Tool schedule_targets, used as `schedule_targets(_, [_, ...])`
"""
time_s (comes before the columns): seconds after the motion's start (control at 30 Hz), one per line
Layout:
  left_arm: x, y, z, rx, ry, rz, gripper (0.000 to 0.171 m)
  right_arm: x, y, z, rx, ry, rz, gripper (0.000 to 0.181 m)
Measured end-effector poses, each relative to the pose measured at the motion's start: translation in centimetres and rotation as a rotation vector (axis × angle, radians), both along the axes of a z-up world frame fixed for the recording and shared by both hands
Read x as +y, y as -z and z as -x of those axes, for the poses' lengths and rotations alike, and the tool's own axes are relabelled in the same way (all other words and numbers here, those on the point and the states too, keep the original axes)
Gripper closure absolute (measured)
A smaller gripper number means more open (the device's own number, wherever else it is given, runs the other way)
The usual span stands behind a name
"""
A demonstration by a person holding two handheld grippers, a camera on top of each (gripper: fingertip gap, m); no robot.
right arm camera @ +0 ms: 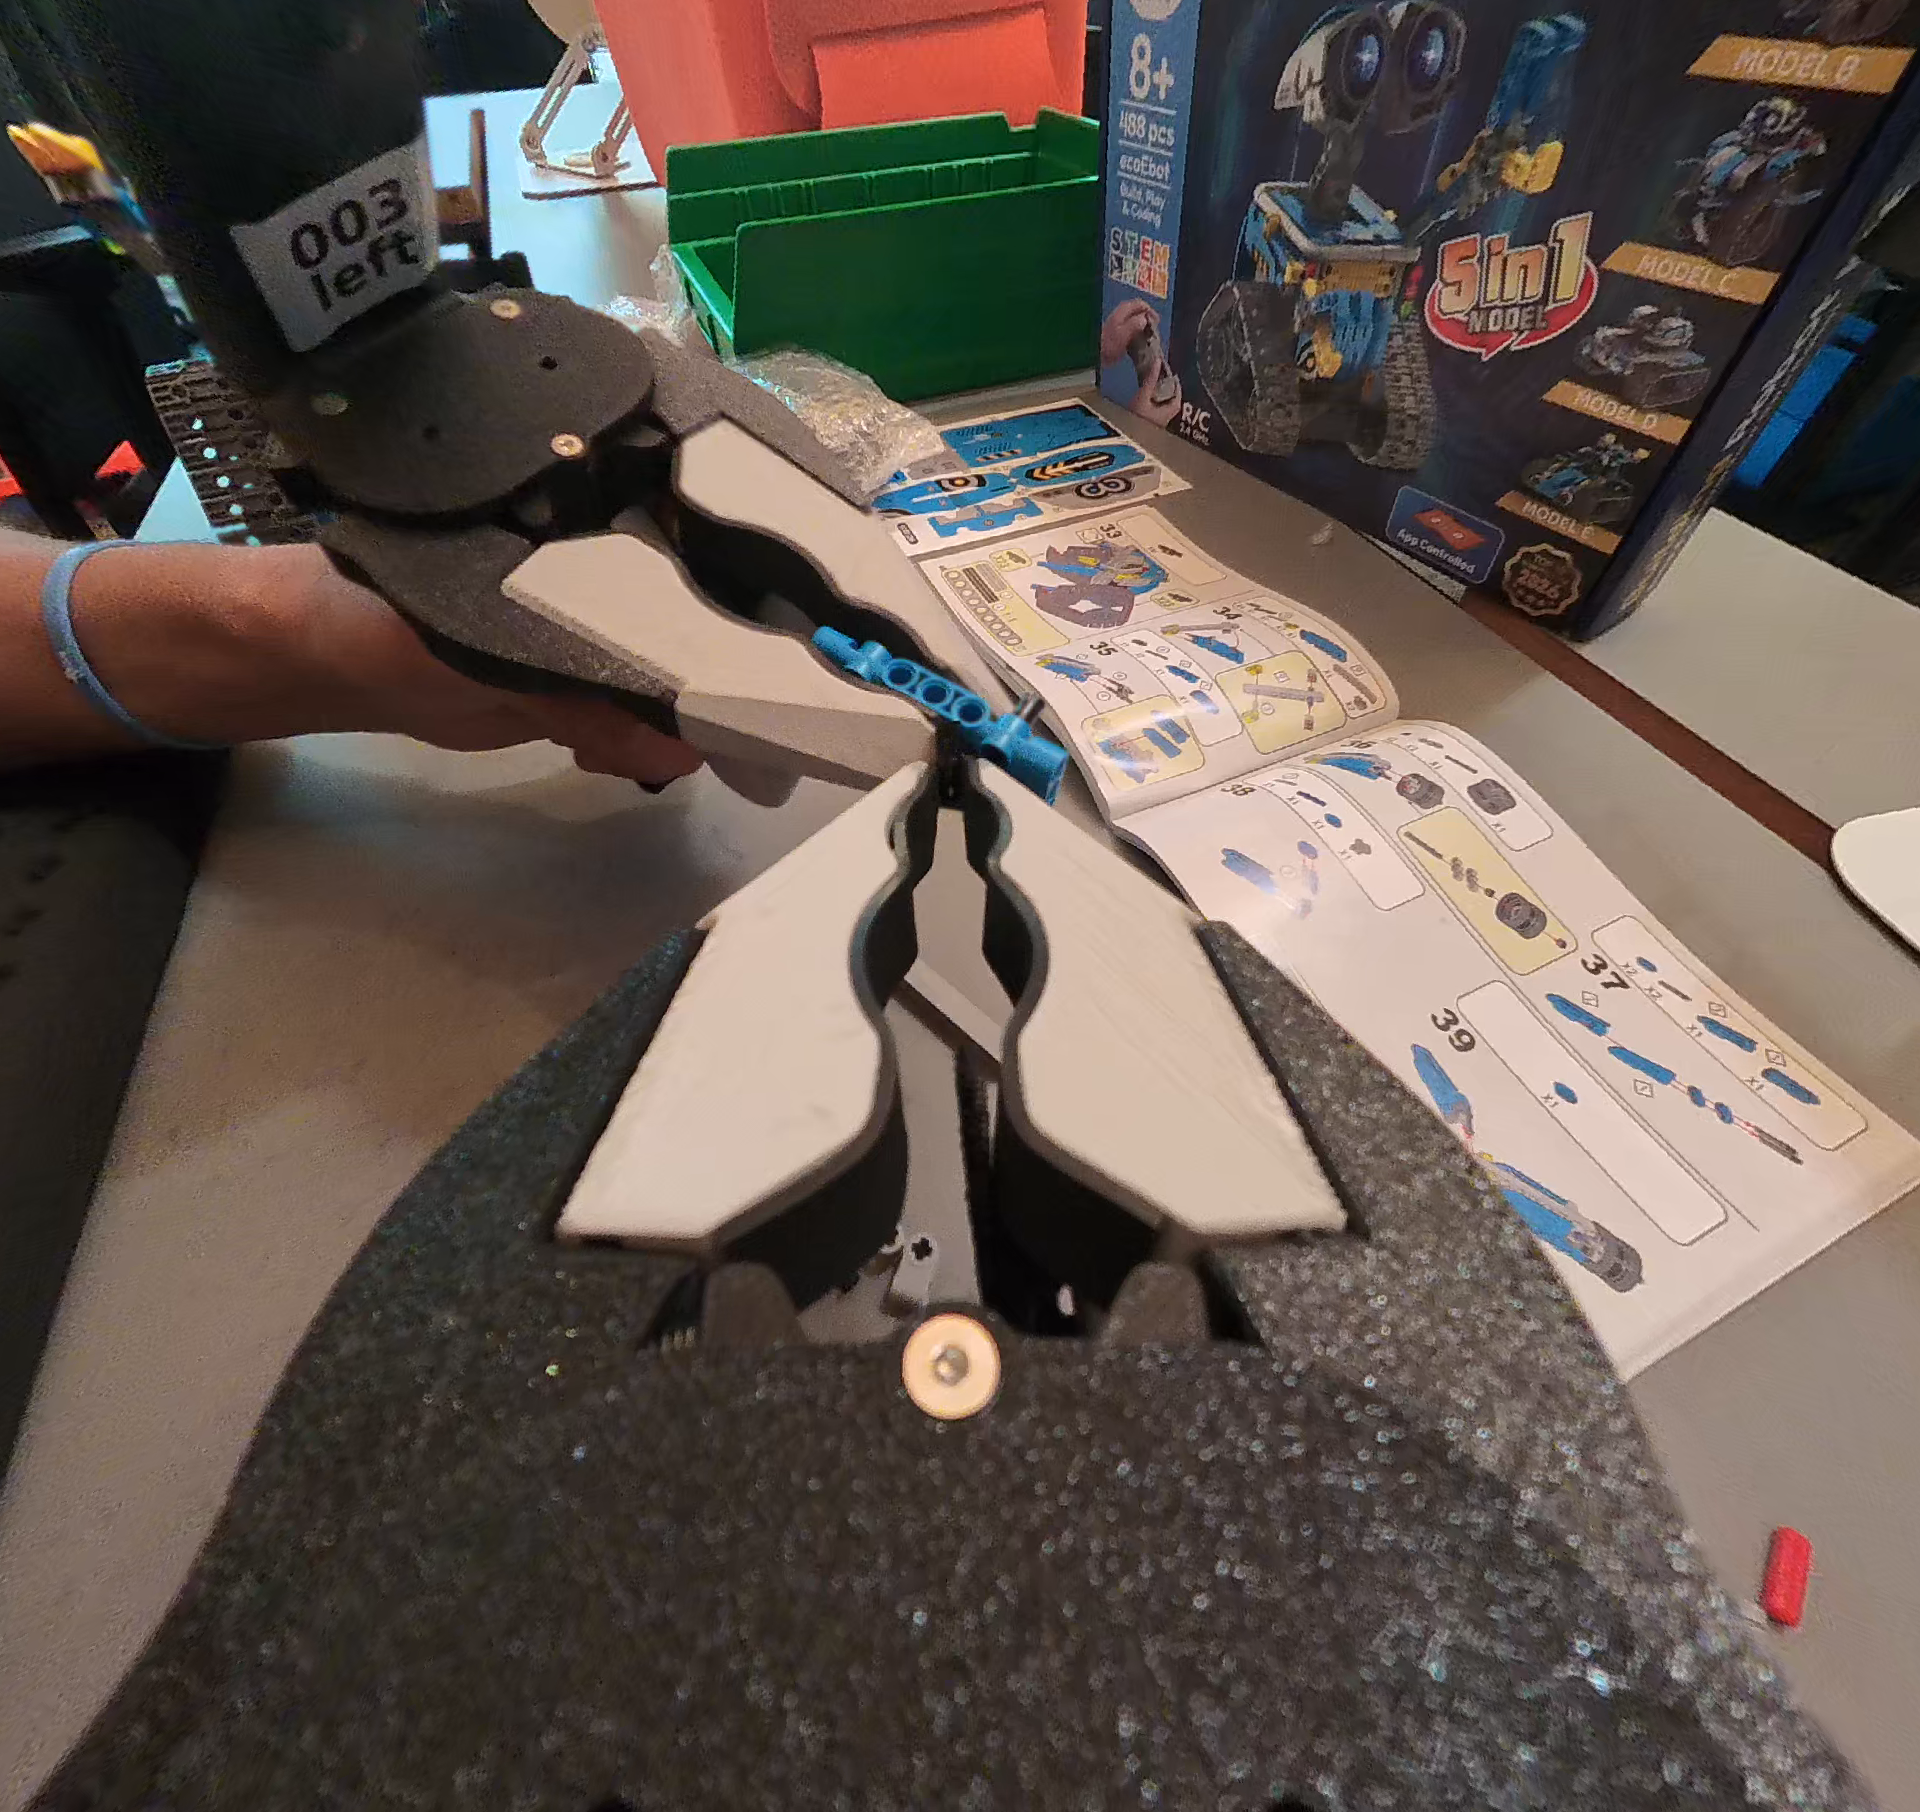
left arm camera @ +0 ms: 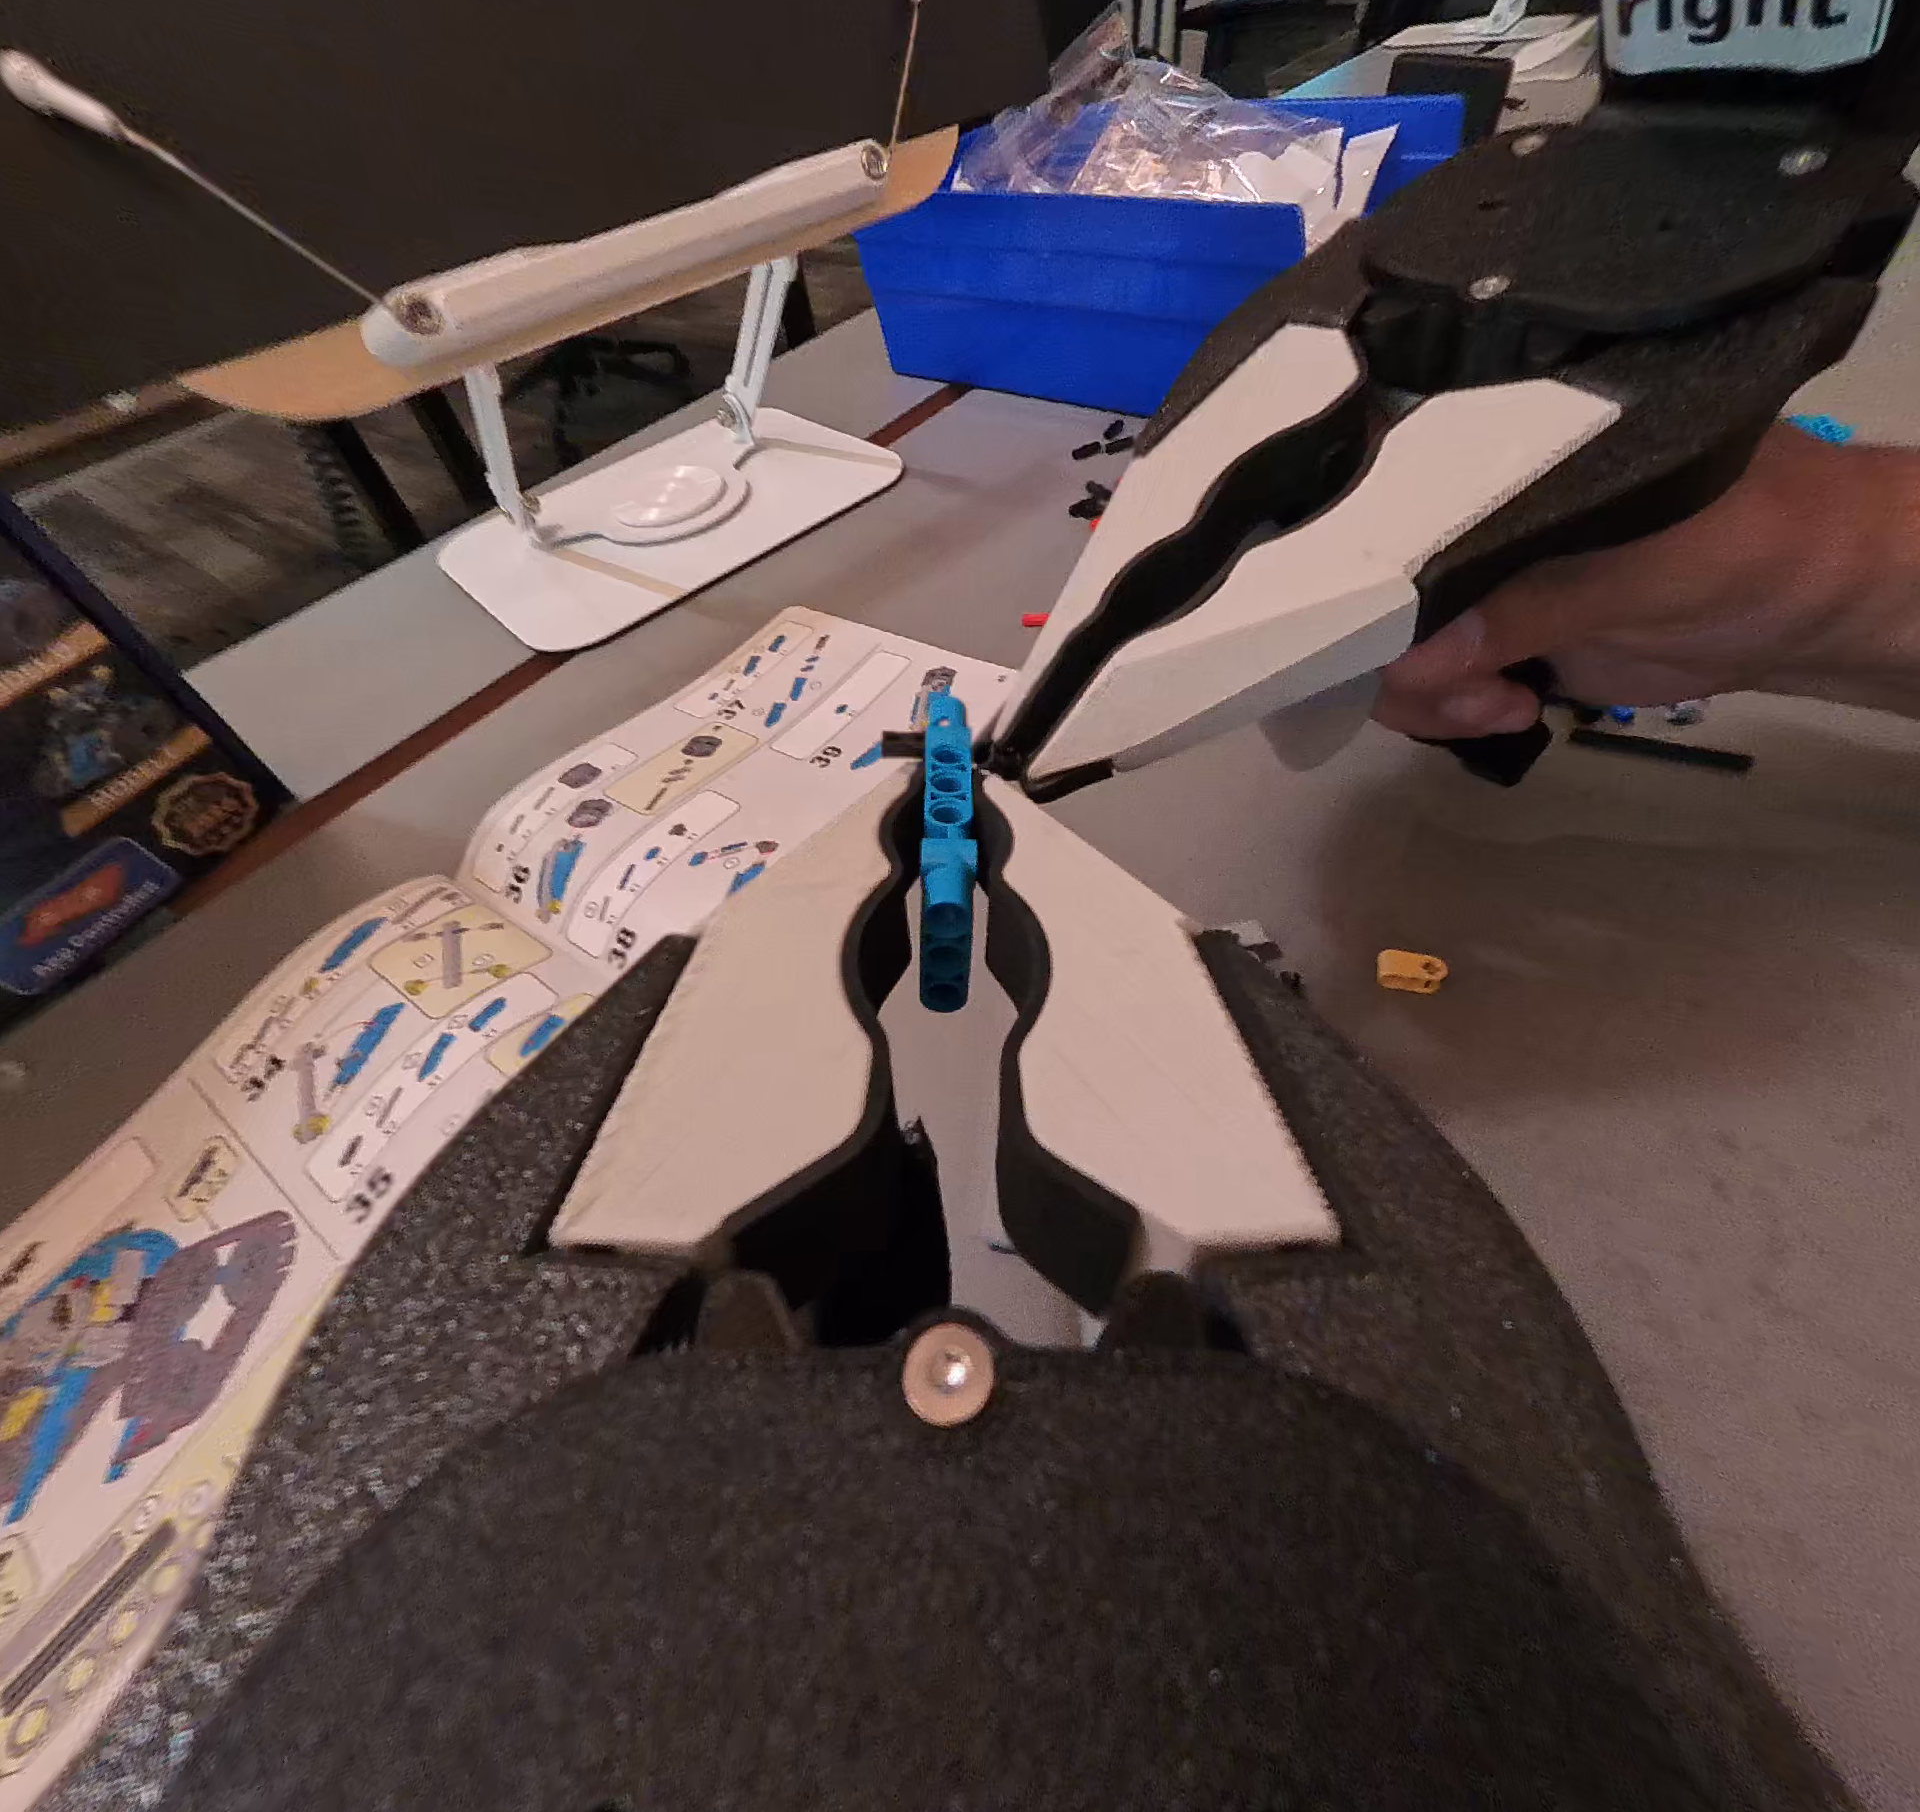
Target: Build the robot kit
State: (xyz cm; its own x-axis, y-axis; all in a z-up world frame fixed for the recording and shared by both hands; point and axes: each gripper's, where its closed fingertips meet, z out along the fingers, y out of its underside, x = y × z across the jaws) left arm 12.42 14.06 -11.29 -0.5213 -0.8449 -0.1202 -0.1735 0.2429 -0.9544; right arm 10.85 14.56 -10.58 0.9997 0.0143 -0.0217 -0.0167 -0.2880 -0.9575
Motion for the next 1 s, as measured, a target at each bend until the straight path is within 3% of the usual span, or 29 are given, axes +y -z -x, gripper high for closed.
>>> schedule_targets(0.3, [0.2,-0.4,-0.1,-0.028,-0.016,-0.028,0.166,-0.2,0.3,-0.1,-0.011,0.005,0.03,0.177])
schedule_targets(0.57, [0.0,0.1,0.1,-0.079,-0.018,-0.194,0.166,-0.3,1.4,0.0,0.009,0.0,0.083,0.177])
schedule_targets(0.8, [0.3,0.4,0.2,-0.178,-0.049,-0.455,0.167,0.0,1.9,0.0,0.099,0.0,0.089,0.177])
schedule_targets(1.0, [0.4,0.5,0.2,-0.168,-0.06,-0.472,0.167,0.2,2.1,0.1,0.12,-0.004,0.087,0.177])
